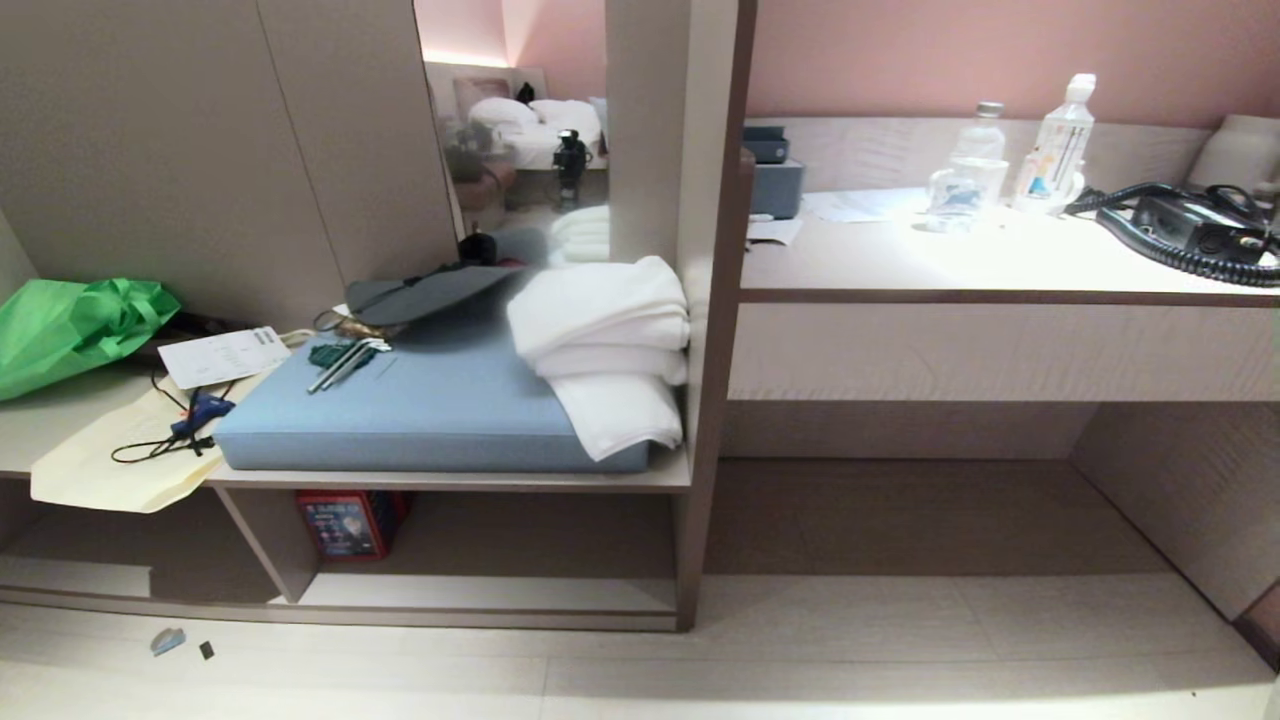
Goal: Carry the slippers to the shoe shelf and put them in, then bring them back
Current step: Place the slippers into the shoe cabinet
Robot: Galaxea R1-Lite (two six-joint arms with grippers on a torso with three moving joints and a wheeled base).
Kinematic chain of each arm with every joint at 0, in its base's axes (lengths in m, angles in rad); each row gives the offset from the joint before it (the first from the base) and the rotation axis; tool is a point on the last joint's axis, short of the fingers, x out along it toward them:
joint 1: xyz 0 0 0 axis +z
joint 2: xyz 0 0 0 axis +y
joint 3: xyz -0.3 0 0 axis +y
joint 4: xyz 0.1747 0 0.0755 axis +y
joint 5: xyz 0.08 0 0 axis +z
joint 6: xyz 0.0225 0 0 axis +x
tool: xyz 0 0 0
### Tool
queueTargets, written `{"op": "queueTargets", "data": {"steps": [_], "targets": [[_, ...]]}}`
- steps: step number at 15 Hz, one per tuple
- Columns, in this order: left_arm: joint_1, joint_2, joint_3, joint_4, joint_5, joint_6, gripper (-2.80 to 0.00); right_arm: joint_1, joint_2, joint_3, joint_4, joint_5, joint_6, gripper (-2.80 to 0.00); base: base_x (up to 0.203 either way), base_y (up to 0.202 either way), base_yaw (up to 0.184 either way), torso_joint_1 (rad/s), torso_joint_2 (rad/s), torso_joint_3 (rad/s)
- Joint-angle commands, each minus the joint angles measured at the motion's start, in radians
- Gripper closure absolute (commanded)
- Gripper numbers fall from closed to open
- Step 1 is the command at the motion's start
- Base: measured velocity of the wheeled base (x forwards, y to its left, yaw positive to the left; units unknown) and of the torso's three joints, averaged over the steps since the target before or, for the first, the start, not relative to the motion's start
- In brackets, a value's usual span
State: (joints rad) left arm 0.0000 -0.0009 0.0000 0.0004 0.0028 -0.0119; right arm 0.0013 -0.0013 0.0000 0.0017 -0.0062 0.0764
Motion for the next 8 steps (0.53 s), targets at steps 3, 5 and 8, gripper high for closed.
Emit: {"op": "queueTargets", "data": {"steps": [3,5,8], "targets": [[0.000,0.001,0.000,0.000,0.000,0.000,0.00,0.000,0.000,0.000,0.000,0.000,-0.001,0.00,-0.001,0.062,-0.001,0.004,0.00,0.003],[0.000,0.001,0.000,0.000,0.000,0.000,0.00,0.000,0.000,0.000,0.000,0.000,-0.001,0.00,0.000,0.192,-0.001,0.003,0.00,0.004],[0.000,0.001,0.000,0.001,-0.001,0.000,0.00,0.000,0.000,0.000,0.000,0.000,-0.001,0.00,0.000,0.193,-0.004,0.001,0.00,0.005]]}}
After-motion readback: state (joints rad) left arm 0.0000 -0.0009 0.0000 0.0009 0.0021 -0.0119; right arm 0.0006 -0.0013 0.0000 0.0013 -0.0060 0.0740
